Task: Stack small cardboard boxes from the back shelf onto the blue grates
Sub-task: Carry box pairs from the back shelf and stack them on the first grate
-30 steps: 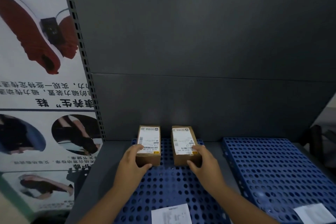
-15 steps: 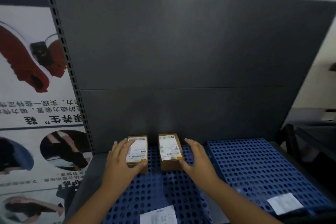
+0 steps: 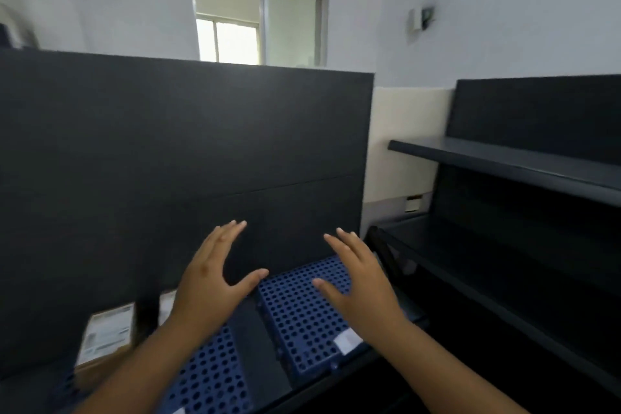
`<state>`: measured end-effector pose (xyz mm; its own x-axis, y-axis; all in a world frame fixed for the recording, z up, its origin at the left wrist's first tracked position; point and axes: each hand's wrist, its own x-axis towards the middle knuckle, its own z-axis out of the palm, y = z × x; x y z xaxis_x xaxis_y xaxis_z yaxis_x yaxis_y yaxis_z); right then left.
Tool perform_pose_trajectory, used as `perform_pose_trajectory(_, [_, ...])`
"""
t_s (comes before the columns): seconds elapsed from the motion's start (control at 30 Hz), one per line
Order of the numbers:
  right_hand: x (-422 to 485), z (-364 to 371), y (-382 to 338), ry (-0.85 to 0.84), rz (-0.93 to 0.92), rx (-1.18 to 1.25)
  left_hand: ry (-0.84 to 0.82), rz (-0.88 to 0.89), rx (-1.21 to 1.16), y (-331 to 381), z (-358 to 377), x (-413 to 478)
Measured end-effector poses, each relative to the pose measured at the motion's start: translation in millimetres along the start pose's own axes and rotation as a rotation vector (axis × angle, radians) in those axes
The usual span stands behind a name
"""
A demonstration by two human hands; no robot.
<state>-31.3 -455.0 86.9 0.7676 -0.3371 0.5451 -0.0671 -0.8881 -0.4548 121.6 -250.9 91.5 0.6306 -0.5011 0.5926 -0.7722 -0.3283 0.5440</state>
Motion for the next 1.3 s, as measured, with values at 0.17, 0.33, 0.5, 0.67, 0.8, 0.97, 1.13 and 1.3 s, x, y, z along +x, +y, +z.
perform_pose_trajectory(0.17, [-64.7,-126.4,29.8,0.211,0.051,-0.16,-0.071,0.199,-0.142,117.7,57.7,6.1])
perform_pose_trajectory(0.33, [-151.7,-251.5,55.2,0.383,0.183,-0.274,-0.115,0.34,-0.323,247.1,115.5,-13.8])
perform_pose_trajectory(0.5, [-234.3,-357.0,75.1,0.491,0.278,-0.399,-0.14,0.456,-0.446,366.1,167.9,-53.6])
perform_pose_trajectory(0.67, [-284.8,-436.9,92.4,0.531,0.349,-0.506,-0.215,0.521,-0.558,450.5,200.6,-71.8])
perform_pose_trajectory(0.8, [-295.5,-481.9,107.7,0.551,0.379,-0.589,-0.251,0.579,-0.582,496.0,221.6,-61.8])
perform_pose_trajectory(0.97, [-279.6,-532.7,138.6,0.584,0.414,-0.622,-0.27,0.624,-0.616,542.2,256.2,-21.3])
perform_pose_trajectory(1.13, [-241.8,-562.9,181.0,0.576,0.495,-0.626,-0.3,0.646,-0.659,576.4,302.0,43.6])
perform_pose_trajectory(1.3, [-198.4,-589.0,230.1,0.532,0.677,-0.614,-0.488,0.675,-0.556,611.4,353.1,107.7])
